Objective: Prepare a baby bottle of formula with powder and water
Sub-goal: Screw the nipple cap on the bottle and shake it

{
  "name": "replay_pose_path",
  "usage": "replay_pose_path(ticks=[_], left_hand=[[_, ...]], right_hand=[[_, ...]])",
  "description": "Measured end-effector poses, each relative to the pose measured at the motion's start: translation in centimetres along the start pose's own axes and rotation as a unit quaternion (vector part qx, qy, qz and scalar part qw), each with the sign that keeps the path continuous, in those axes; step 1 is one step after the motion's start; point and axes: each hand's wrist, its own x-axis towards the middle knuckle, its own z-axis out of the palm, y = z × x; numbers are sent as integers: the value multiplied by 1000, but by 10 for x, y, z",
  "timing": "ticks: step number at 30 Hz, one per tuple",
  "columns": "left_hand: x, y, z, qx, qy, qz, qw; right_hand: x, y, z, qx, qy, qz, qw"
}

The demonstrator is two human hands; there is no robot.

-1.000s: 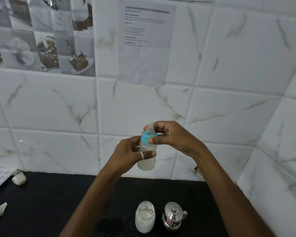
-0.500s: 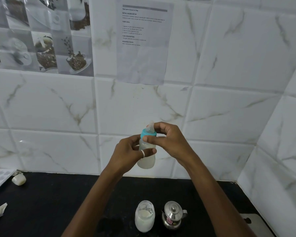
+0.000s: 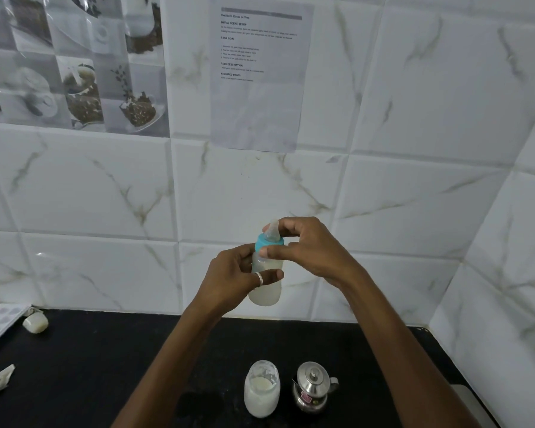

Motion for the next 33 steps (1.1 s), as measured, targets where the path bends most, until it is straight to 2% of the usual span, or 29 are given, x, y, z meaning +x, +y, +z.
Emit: replay_pose_path(ticks=[6,9,15,20,22,25,28,33], left_hand=[[2,-1,-1,20,-13,11,1000],[3,-1,-1,6,-10,7,1000],[-2,2,0,-12,17,0,1000],[-6,6,7,25,59,-5,998],[-7,7,8,32,67,-13,997],[-7,6,5,11,52,-14,999],[-8,6,0,-7,40,-1,999],[-10,10,-3,-13,42,-5,999]], right_hand=[[6,-7,-16,-7,-79,-1,997],[6,-5,-17,12,-80,5,997],[-3,0,4,22,13,26,999],[-15,-8,31,-15,131,55,990],[-18,-8,39,-8,150,64,987],[-21,-5,39,51,122,64,989],[-22,-2,28,145,49,63,986],[-20,2,16,197,-1,41,980]])
